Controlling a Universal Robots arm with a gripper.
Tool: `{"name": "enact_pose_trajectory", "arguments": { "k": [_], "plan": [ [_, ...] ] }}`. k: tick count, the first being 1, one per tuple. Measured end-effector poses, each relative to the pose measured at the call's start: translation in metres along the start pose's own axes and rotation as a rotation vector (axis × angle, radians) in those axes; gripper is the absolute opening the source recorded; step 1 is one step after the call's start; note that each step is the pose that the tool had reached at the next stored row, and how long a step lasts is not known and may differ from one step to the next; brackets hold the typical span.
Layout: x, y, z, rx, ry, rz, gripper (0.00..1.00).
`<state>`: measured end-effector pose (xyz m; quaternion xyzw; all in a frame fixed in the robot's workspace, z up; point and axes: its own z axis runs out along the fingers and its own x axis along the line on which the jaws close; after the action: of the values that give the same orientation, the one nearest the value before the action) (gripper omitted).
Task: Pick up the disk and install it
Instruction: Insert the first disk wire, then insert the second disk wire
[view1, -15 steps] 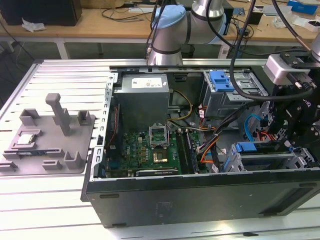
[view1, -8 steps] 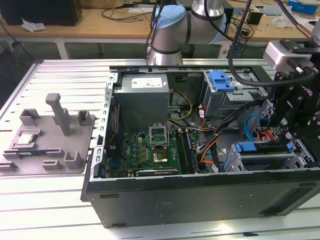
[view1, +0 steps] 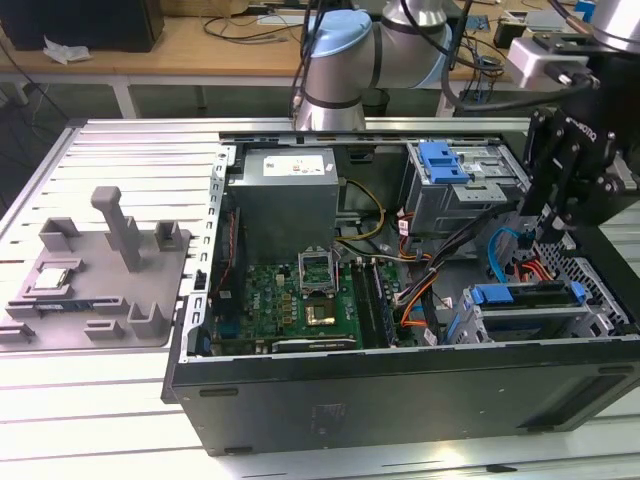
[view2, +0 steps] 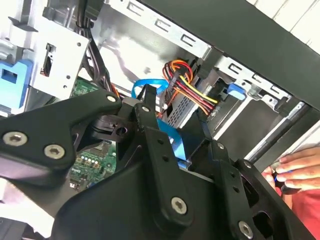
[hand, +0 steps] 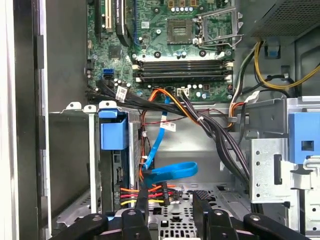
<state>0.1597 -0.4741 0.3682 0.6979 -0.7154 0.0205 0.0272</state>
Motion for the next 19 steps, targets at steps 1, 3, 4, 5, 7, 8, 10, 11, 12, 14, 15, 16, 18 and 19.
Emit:
{"name": "enact_pose_trajectory", "arguments": {
  "k": [1,3,4,5,7,8,10,11,12,14,15,16,18,19],
  "plan": [
    [0.0,0.0,-0.0001,-0.0001,0.0008,0.0,0.48],
    [-0.0001,-0.0001,-0.0001,0.0,0.0012,0.0,0.48],
    [-0.0001,0.0,-0.0001,-0.0001,0.0016,0.0,0.48],
    [-0.0001,0.0,-0.0001,-0.0001,0.0016,0.0,0.48],
    [-0.0001,0.0,-0.0001,0.0,0.0019,0.0,0.48],
    [-0.0001,0.0,-0.0001,-0.0001,0.0019,0.0,0.48],
    [-0.0001,0.0,-0.0001,0.0,0.002,0.0,0.48],
    [-0.0001,0.0,-0.0001,0.0,0.0023,0.0,0.48],
    [-0.0001,0.0,-0.0001,0.0,0.0023,0.0,0.48],
    [-0.0001,0.0,-0.0001,0.0,0.0025,0.0,0.48],
    [-0.0006,0.0,-0.0001,0.0,0.003,0.0,0.48],
    [-0.0012,0.0,-0.0002,0.0001,0.0057,0.0,0.48],
    [-0.0022,0.0,-0.0045,0.0008,0.0346,0.0,0.48],
    [-0.0023,0.0001,-0.0067,0.0012,0.0525,0.0,0.48]
  ]
}}
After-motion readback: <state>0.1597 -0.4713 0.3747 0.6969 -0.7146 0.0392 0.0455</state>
